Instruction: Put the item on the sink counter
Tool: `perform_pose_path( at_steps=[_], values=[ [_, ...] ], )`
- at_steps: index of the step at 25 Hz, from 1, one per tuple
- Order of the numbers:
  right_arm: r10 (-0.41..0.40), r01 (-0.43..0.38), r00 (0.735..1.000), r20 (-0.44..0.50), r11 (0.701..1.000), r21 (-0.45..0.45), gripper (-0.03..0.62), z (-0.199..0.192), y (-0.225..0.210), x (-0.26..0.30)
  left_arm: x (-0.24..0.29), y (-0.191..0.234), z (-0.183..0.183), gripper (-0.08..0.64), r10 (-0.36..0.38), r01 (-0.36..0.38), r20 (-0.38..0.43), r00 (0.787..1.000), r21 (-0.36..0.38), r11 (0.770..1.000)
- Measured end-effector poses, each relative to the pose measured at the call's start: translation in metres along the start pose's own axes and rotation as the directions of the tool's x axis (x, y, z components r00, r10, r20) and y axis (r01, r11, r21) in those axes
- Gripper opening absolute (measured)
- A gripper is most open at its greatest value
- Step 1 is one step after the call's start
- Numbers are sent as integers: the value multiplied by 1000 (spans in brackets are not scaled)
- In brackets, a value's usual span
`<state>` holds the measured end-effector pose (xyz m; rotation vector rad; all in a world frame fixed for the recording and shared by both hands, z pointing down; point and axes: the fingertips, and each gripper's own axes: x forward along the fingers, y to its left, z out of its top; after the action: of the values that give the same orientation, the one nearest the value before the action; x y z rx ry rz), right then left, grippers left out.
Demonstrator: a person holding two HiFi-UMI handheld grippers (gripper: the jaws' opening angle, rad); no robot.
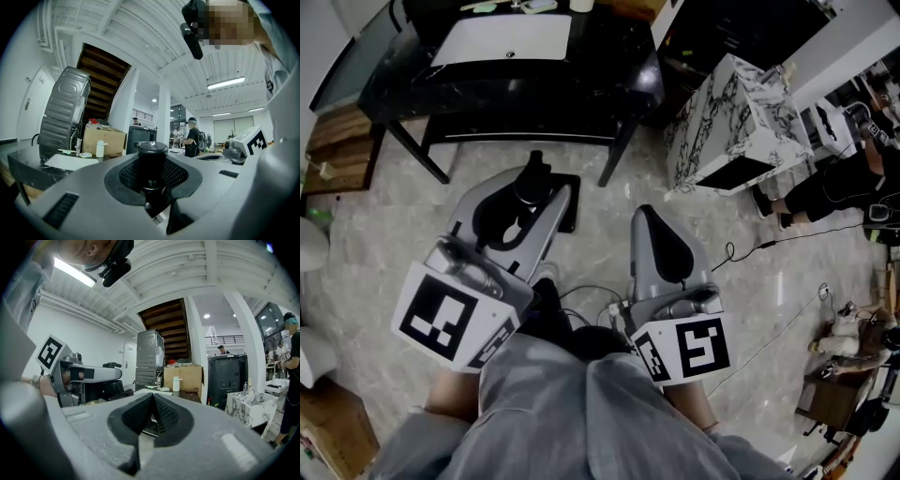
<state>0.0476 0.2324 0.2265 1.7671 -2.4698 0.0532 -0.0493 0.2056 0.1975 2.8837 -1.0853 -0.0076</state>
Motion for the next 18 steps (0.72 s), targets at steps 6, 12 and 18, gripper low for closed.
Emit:
perform_pose_path(
  at_steps=[6, 12, 18],
  values=[
    [-20, 20, 1000, 2, 1000, 8, -3, 5, -13, 48, 30, 41, 4, 92, -12, 12, -5, 1000, 6, 1000],
    [-35, 35, 999, 1, 999, 6, -3, 10, -18, 87, 51, 77, 4, 93, -26, 26, -5, 1000, 4, 1000],
    [-54, 54, 999, -5, 999, 7, -3, 7, -18, 121, 63, 112, -2, 92, -36, 36, -8, 999, -3, 999]
  ],
)
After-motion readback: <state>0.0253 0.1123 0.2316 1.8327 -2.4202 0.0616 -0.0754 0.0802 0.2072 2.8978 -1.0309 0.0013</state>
